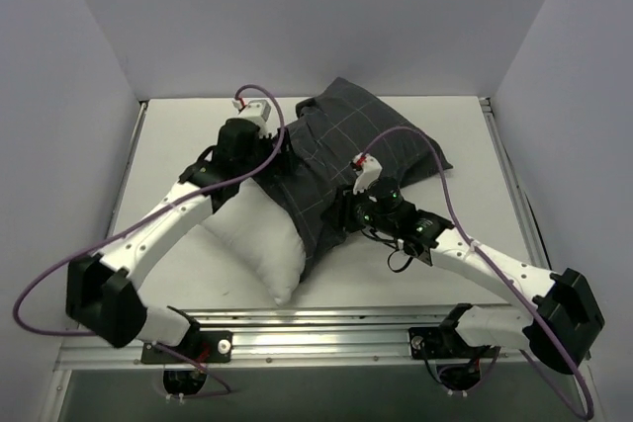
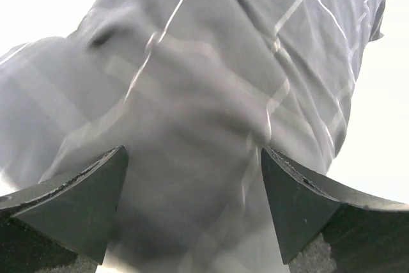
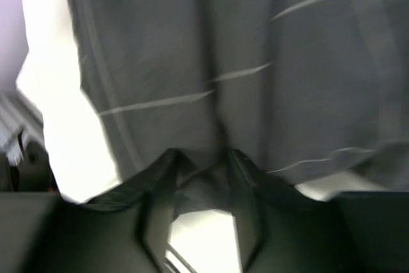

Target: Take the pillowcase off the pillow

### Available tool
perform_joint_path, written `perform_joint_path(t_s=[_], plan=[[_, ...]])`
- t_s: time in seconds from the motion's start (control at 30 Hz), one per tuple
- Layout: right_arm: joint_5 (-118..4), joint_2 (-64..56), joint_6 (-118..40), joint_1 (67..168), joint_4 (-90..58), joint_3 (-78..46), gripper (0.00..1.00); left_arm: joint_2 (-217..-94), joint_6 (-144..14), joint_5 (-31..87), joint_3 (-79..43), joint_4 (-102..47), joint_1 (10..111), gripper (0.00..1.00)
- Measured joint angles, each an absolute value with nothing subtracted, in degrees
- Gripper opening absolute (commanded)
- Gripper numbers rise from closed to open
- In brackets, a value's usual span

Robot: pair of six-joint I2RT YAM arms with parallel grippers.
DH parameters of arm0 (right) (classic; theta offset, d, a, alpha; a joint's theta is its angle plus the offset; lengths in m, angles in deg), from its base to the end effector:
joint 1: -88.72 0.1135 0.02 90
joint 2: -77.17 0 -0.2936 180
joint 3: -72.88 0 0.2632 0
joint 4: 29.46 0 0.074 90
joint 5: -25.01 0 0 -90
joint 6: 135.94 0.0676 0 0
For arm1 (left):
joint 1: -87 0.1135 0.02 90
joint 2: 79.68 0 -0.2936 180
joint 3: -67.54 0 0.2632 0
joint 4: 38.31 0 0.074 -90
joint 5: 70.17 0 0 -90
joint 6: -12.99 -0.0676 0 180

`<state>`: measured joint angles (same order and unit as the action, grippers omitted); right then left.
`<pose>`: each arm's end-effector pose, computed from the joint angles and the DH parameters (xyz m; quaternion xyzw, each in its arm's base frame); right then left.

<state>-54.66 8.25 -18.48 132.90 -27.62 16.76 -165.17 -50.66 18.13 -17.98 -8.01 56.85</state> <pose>0.2117 0.2226 0.2936 -0.1690 0.7718 0.4140 0.4519 0.3317 -0.1903 0.3350 0.0214 0.8669 -0.2243 0.4447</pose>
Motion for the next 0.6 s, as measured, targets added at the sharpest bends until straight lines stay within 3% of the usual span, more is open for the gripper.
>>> perform_joint_path(t_s=[0.13,0.27,0.6], plan=[[-59.0,12.5,-17.6,129.6,-26.9,16.8,0.58,-151.1,-54.3,14.4,-11.7,-5.2,53.6,0.94],[-61.9,14.3,-17.7,127.6,-25.7,16.8,0.72,-141.2,-57.0,12.3,-9.2,-1.3,47.9,0.94],[-62.6,4.8,-16.8,123.7,-29.5,17.1,0.76,-141.3,-53.1,7.6,-1.4,11.9,38.6,0.94]])
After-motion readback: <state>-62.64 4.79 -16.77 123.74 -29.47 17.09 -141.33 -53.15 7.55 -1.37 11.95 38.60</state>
